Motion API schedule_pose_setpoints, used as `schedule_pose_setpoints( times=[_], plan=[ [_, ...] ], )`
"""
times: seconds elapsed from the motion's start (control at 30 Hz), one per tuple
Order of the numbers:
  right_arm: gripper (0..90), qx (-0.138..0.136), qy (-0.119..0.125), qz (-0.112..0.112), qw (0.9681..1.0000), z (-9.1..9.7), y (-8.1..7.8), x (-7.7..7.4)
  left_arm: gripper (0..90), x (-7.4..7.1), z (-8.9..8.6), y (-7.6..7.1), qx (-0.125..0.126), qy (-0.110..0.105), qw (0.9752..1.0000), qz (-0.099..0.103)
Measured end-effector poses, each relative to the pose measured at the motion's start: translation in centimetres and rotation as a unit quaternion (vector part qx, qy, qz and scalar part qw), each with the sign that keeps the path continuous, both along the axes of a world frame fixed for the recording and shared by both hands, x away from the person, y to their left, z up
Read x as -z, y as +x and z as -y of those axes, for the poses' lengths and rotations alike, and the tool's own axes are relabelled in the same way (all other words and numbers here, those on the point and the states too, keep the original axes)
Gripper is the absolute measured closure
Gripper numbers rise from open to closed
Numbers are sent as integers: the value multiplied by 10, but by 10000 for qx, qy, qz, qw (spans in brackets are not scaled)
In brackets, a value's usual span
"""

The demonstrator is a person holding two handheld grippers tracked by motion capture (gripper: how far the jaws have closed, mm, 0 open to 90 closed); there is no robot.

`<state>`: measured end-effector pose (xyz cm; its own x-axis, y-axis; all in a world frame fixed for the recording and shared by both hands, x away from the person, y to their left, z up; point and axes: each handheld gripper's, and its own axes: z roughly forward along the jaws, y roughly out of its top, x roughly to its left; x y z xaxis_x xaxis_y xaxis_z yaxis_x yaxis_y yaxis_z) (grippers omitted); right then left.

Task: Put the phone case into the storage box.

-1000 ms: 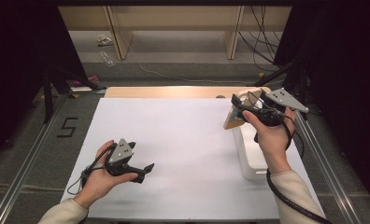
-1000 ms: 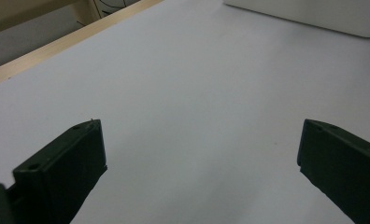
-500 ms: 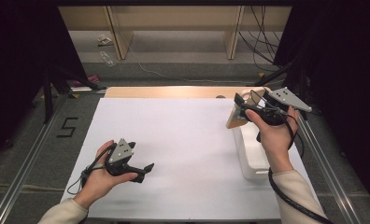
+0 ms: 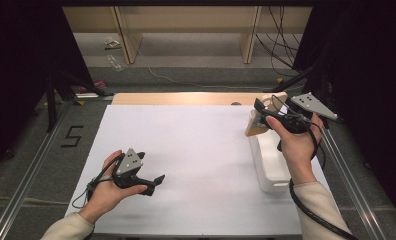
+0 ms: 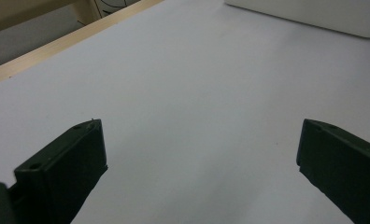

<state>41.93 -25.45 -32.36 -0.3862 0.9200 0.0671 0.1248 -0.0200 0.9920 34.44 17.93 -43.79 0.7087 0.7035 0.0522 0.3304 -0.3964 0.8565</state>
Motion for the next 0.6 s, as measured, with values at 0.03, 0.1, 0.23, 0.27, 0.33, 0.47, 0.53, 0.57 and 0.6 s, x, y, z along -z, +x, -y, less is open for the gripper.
schedule_pose_setpoints(
  times=[0.03, 0.1, 0.23, 0.27, 0.33, 0.47, 0.53, 0.57, 0.6],
  plan=[
    [119, 11, 11, 7, 10000, 1, 0, 0, 11, 0, 0, 0, 0, 1, 10000, -1],
    [119, 27, 16, 15, 10000, 2, 0, -1, 11, 0, 0, 0, 0, 2, 10000, -2],
    [119, 61, 24, 22, 10000, 3, 0, -1, 11, 0, 0, 0, -5, -5, 10000, -2],
    [119, 70, 25, 22, 10000, 3, 0, -1, 11, 0, 0, 0, -6, -5, 10000, -2],
    [119, 75, 21, 19, 10000, 4, 1, -1, 11, 0, 0, 0, -6, -5, 10000, -2],
    [119, 105, 28, 35, 9999, 6, 1, -2, 11, 0, 0, 0, -15, -9, 10000, 3],
    [119, 129, 31, 39, 9999, 7, 1, -2, 11, 0, 0, 0, -18, -9, 10000, 5],
    [119, 133, 35, 43, 9999, 8, 1, -2, 11, 0, 0, 0, -20, -10, 10000, 5],
    [119, 145, 36, 37, 9999, 8, 1, -2, 11, 0, 0, 0, -22, -8, 10000, 6]
  ],
)
